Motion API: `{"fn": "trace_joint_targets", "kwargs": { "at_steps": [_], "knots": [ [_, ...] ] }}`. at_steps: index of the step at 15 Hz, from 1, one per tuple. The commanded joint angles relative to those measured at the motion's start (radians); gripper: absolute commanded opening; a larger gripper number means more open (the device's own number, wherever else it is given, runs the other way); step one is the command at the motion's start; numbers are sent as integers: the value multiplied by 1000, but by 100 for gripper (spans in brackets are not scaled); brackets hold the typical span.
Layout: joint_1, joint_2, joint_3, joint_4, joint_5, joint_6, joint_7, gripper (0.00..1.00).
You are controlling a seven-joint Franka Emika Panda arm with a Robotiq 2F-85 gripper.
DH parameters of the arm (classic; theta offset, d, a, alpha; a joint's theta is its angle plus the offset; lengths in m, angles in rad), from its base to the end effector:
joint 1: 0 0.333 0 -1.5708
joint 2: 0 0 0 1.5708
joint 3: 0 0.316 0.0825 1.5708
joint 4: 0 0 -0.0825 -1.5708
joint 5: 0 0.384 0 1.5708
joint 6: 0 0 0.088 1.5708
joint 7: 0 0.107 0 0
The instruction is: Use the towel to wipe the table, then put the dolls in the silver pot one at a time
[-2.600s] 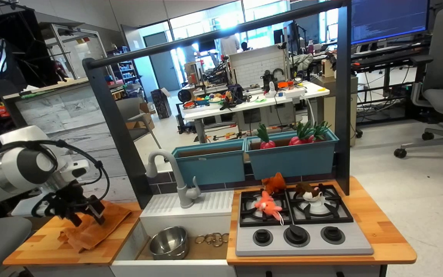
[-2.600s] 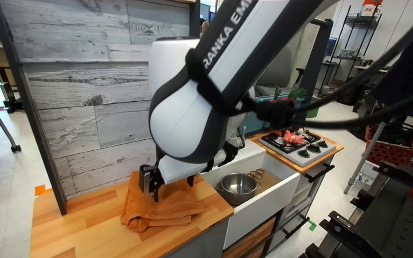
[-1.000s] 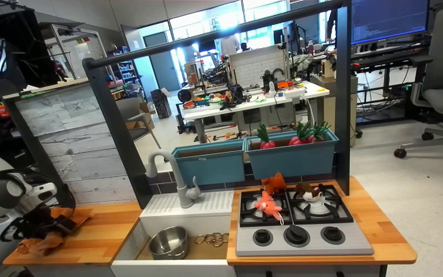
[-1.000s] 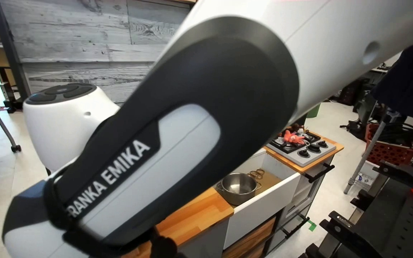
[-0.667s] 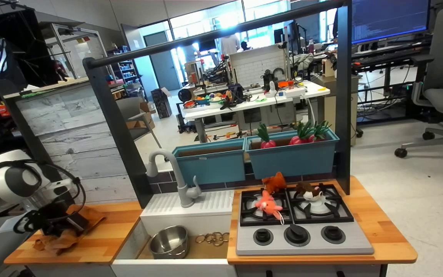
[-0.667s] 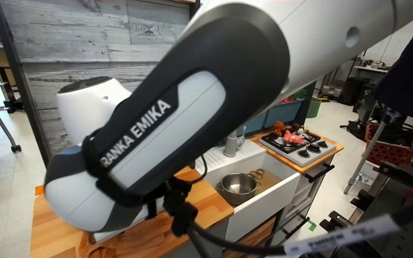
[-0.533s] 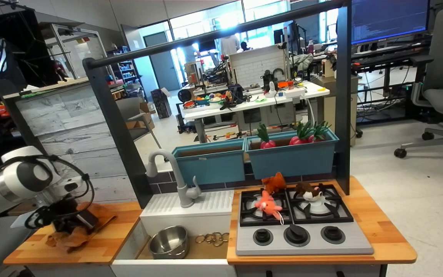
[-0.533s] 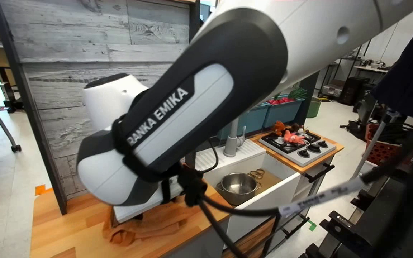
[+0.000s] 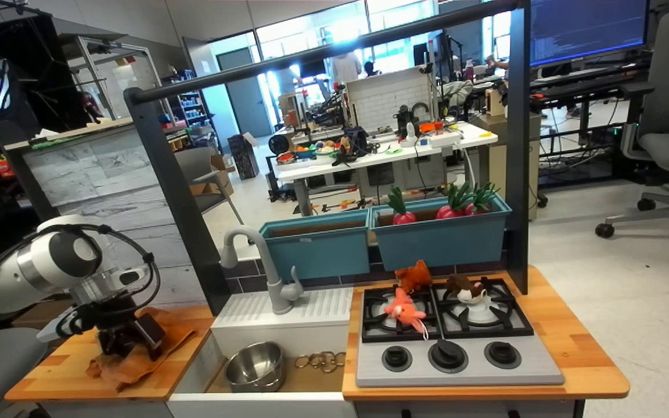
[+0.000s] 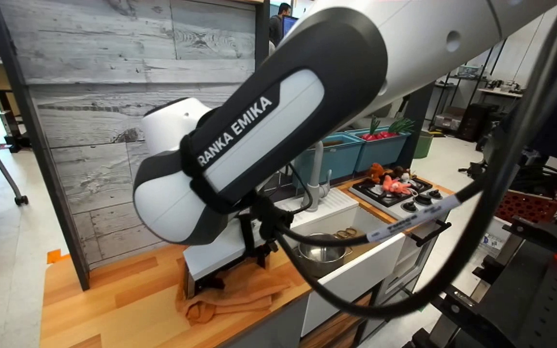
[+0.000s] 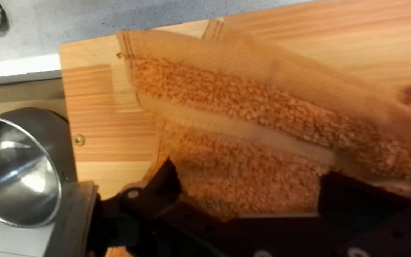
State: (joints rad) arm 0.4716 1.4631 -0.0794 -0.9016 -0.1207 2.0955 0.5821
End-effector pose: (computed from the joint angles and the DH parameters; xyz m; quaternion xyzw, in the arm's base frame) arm 0.6496 0.2834 -0.0554 0.9867 -0.0271 -0.0738 0.1426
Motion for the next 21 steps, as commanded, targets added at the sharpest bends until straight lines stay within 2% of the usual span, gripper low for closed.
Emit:
{"fn": "trace_joint_targets", "kwargs": {
  "at_steps": [1,5,8,14,18,21],
  "knots": [
    [83,45,46,-22,-31,70,-76,100],
    [193,68,60,3,-81,147,-122,100],
    [208,91,37,50,-93,102,-116,100],
    [100,45,-2,-15,-37,-58,-51,100],
    [3,45,-32,0,1,-113,2,100],
    [-28,68,-35,38,1,-133,1,100]
  ]
}}
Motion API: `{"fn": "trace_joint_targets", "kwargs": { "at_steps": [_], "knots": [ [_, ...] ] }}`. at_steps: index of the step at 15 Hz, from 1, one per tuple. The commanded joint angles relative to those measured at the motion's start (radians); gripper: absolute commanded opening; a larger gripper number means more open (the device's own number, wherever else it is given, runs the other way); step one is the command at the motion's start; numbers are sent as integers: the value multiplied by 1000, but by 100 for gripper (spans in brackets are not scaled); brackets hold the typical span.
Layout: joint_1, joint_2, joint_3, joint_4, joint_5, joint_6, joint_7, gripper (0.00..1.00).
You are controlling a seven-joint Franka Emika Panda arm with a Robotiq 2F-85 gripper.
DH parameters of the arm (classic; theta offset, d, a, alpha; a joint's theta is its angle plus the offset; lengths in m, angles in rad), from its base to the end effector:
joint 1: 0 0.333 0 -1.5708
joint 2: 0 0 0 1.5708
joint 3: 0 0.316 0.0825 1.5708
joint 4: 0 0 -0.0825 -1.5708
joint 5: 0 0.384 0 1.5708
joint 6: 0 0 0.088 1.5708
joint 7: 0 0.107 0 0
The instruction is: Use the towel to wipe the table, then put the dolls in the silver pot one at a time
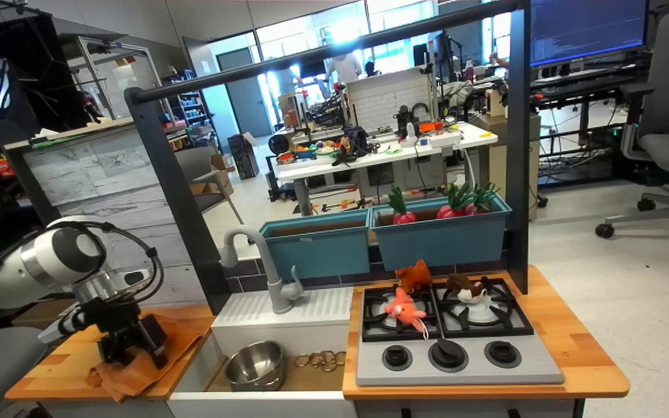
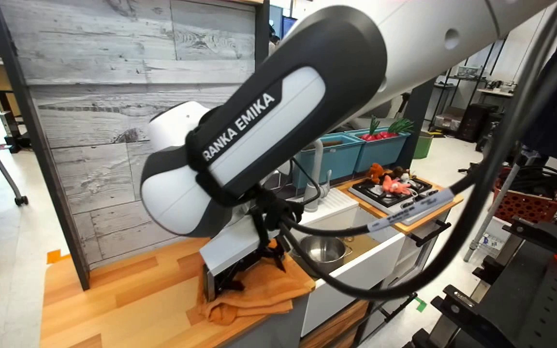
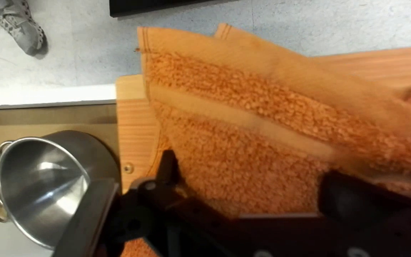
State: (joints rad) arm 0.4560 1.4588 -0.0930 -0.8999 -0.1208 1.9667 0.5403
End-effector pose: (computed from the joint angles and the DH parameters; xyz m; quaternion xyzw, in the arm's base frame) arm 0.6448 0.2592 -0.0571 0.9758 -0.0216 -0.1271 0.1764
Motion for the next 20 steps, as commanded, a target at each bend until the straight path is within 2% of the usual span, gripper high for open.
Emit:
{"fn": "trace_joint_targets", "kwargs": {
  "at_steps": [1,5,6,7,8,9,10,11,12,14,16,20],
  "knots": [
    [-17,80,-12,47,0,-8,32,100],
    [34,149,20,153,-27,51,14,100],
    [57,50,25,11,-43,112,24,100],
    [79,33,26,-12,-55,140,25,100],
    [102,114,23,121,-59,121,20,100],
    [127,115,26,123,-69,139,23,100],
    [156,40,30,3,-85,205,35,100],
    [183,44,33,11,-88,236,43,100],
    [205,90,37,85,-83,241,46,100],
    [242,58,42,35,-80,308,54,100],
    [248,51,22,19,-81,351,56,100],
    [164,52,-45,9,-73,397,106,100]
  ]
}}
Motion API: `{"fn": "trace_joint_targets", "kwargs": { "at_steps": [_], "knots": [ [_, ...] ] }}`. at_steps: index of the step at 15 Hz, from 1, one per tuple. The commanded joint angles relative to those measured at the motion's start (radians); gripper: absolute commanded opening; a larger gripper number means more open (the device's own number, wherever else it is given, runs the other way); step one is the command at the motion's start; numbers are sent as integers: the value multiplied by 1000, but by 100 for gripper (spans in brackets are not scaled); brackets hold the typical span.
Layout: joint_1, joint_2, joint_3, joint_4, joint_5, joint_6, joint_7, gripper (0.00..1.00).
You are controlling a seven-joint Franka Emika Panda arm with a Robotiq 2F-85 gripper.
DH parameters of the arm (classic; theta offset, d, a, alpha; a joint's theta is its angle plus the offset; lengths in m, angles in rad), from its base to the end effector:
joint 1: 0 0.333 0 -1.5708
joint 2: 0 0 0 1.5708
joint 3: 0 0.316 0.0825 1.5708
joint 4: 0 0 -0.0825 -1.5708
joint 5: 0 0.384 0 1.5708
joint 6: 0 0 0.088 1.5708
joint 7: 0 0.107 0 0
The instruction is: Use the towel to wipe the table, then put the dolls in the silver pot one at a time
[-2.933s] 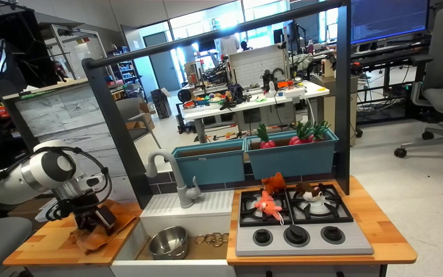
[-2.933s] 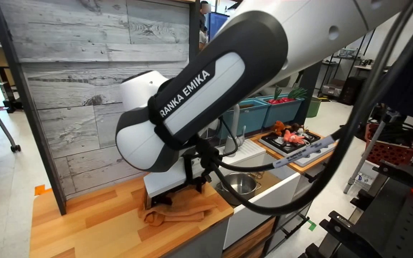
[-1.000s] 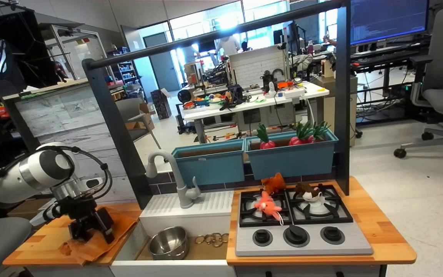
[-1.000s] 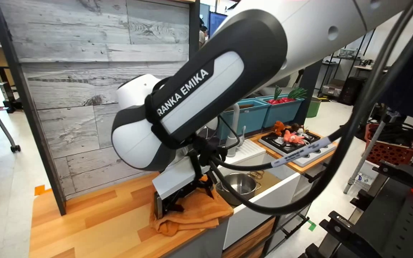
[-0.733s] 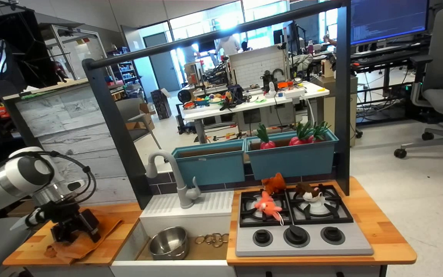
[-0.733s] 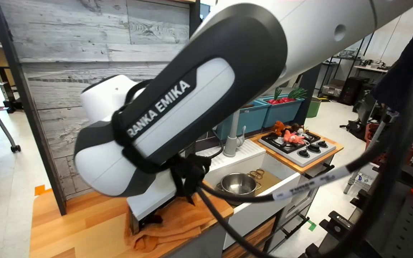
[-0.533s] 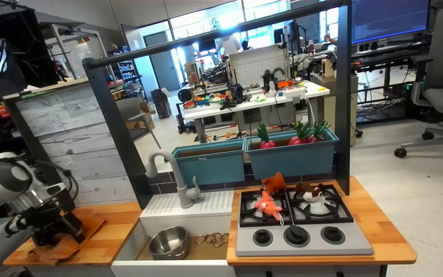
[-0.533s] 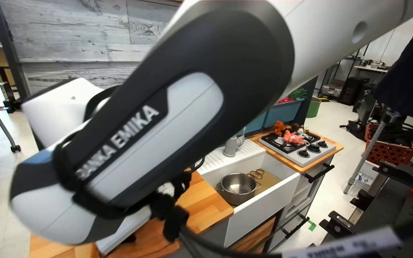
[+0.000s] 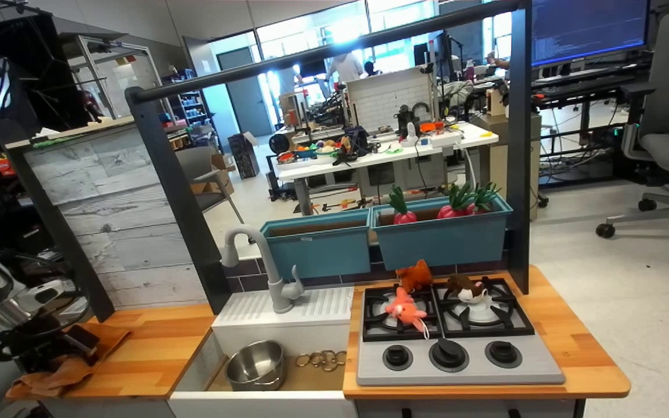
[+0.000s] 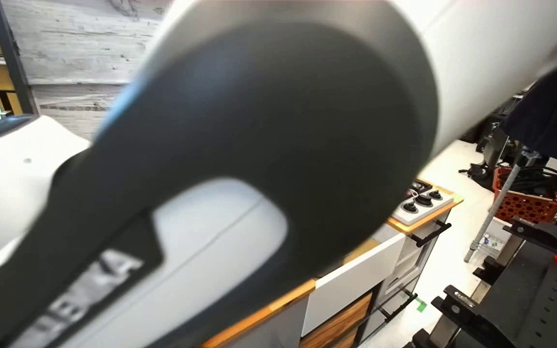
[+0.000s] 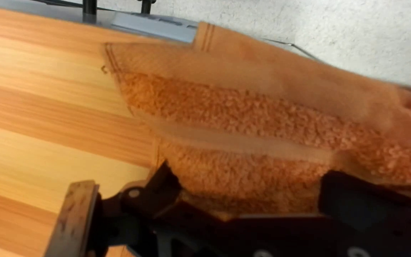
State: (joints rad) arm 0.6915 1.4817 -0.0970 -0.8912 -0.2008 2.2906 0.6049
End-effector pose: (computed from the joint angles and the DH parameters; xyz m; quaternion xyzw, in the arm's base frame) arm 0.5909 0.4269 -0.0508 0.9861 0.1056 0.0371 0.1228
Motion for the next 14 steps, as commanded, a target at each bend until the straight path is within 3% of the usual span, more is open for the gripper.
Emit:
{"fn": "trace_joint_targets", "kwargs": {
  "at_steps": [1,5,7,14],
  "knots": [
    [-97,27,-54,-2,10,77,67,100],
    [-236,35,-66,-6,27,22,125,100],
    [-262,38,-46,-8,27,5,96,100],
    [-136,56,38,27,-14,77,-51,100]
  ]
}}
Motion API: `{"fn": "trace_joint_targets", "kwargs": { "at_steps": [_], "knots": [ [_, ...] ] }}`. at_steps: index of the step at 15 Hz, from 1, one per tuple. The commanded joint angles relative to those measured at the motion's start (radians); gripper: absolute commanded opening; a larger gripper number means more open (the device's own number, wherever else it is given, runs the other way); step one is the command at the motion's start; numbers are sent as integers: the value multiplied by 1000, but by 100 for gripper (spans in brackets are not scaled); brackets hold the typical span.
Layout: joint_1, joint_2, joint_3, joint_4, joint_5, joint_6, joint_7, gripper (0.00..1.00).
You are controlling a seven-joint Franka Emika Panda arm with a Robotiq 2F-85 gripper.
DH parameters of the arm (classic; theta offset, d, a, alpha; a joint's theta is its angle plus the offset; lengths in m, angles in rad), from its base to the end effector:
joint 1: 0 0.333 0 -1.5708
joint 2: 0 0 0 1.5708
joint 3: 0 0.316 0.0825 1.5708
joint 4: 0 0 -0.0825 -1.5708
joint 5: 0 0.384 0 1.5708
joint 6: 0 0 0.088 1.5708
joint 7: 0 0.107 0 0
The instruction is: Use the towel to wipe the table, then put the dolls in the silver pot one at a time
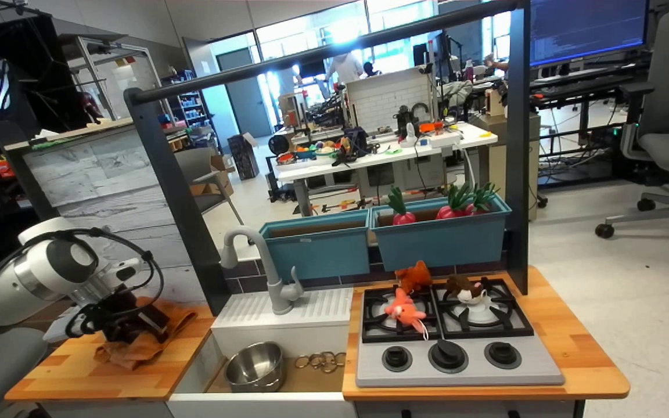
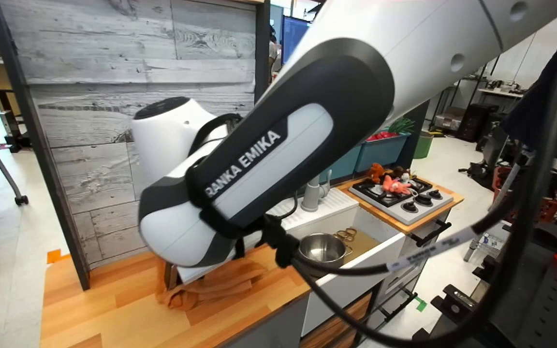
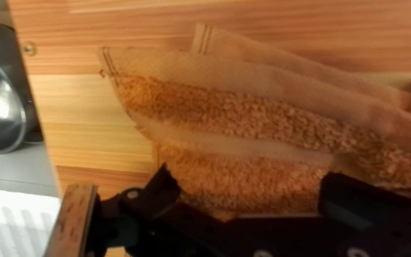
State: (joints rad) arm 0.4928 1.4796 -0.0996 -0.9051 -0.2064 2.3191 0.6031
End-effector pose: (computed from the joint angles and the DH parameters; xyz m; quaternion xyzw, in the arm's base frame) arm 0.6633 0.3008 -0.0525 0.9918 0.0117 0.0325 0.1233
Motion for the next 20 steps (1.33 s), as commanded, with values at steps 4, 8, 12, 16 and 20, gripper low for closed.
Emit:
{"fn": "trace_joint_targets", "kwargs": {
  "at_steps": [4,8,12,16,20],
  "knots": [
    [192,30,46,-6,-23,116,-60,100],
    [201,41,8,-23,-9,35,-90,100],
    [134,30,-24,-41,15,-64,-16,100],
    [40,25,-57,-41,49,-111,45,100],
    [-13,60,-46,13,84,-206,47,100]
  ]
}}
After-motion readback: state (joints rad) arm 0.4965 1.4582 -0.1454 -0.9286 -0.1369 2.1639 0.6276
